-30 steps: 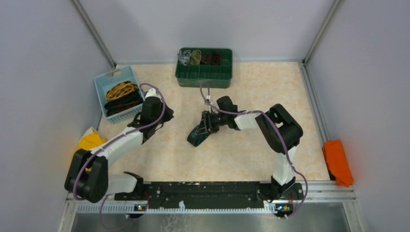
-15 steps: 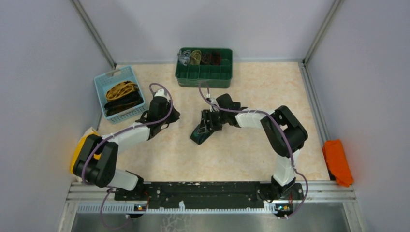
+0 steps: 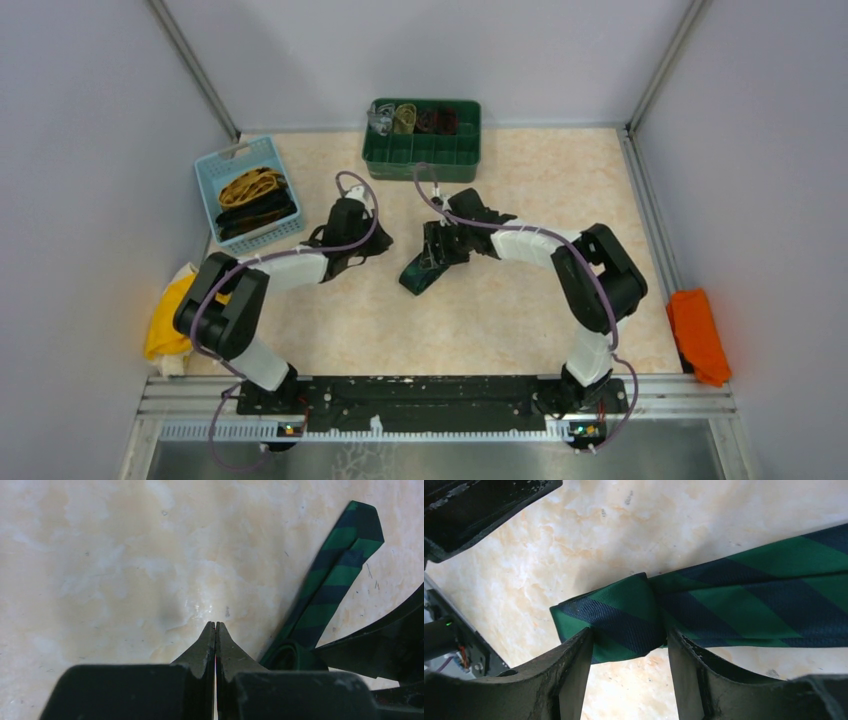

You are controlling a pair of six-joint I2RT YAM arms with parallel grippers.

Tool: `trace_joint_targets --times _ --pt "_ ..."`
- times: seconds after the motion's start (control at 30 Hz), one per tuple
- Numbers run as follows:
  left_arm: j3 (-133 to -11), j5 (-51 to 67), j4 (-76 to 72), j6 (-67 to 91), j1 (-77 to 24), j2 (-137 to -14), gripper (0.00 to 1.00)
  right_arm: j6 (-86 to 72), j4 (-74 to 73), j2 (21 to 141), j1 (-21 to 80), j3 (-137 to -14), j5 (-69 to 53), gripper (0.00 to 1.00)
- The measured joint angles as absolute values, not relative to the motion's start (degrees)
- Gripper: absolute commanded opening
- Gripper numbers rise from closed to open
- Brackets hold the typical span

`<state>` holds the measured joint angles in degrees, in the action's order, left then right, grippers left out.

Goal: Roll the ties
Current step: Roll the tie at the center of the board.

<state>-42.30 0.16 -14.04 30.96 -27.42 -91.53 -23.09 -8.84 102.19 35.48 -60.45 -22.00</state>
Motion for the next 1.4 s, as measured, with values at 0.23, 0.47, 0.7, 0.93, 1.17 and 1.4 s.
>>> trace_joint_targets --times 0.23,0.47,0.7,0.93,1.17,1.4 --pt "-43.4 2.0 -15.5 30.1 -28.6 -94.2 0.00 -21.6 -10.9 100.9 35.9 -60.5 -14.8 0.43" --pt "-44.2 4.9 -18.0 29.5 -28.6 -98.7 0.00 -19.3 -12.9 92.6 39.7 -58.4 -5.7 0.12" --pt "-44.4 8.8 -21.0 28.8 -29.0 -101.6 0.00 -19.4 -12.9 89.8 43.7 -52.6 -1.6 0.15" --pt "-45.7 10.6 -21.9 28.5 -30.5 -103.0 0.00 -19.5 -14.6 92.3 43.8 -52.4 3.0 0.24" --pt "-46.1 10.8 -21.8 28.0 -30.9 -103.1 0.00 -18.9 -14.2 94.1 43.8 -55.2 3.6 0.30" --pt "-46.2 10.7 -21.0 27.1 -30.9 -103.1 0.00 -18.9 -14.1 93.4 43.8 -55.3 1.7 0.30"
